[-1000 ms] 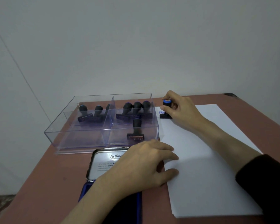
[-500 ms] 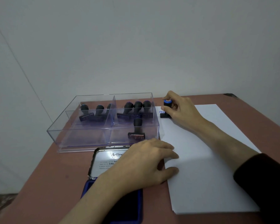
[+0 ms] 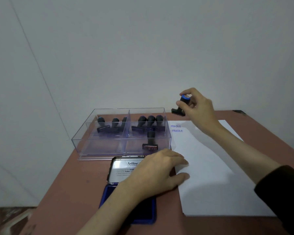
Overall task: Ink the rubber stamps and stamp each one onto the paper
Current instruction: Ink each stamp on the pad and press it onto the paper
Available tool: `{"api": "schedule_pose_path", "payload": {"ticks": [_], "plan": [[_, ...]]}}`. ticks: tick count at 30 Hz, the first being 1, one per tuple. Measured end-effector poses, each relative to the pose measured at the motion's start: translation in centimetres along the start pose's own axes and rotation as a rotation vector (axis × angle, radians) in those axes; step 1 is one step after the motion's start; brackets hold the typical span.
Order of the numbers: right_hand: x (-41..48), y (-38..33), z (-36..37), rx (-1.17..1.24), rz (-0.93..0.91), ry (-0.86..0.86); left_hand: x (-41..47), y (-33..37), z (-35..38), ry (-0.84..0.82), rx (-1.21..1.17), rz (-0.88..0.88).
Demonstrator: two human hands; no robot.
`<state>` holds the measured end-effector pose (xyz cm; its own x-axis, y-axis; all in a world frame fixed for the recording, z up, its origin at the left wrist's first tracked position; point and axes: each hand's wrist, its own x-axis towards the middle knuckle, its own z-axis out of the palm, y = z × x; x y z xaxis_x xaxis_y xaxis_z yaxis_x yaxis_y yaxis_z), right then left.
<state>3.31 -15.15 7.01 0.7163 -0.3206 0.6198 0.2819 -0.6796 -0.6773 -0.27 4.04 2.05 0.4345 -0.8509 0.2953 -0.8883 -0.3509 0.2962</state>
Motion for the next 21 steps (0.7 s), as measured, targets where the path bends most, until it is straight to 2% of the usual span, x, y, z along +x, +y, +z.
{"api": "schedule_pose_path", "payload": {"ticks": [5, 11, 16, 21], "plan": [[0.0, -4.7, 2.4, 0.048, -0.098, -0.071, -1.3, -0.7, -2.6, 0.326, -0.078, -0.018], [-1.3, -6.7, 7.7, -0.053, 0.011, -0.386, -4.2, -4.4, -5.6, 0.683, -0.063, -0.171], [-1.8, -6.3, 8.6, -0.206, 0.142, -0.525, -5.0, -6.0, -6.1, 0.794, -0.127, -0.307], [-1.5, -6.6, 8.8, -0.211, 0.185, -0.560, -5.1, -6.7, -5.3, 0.767, -0.024, -0.324]]}}
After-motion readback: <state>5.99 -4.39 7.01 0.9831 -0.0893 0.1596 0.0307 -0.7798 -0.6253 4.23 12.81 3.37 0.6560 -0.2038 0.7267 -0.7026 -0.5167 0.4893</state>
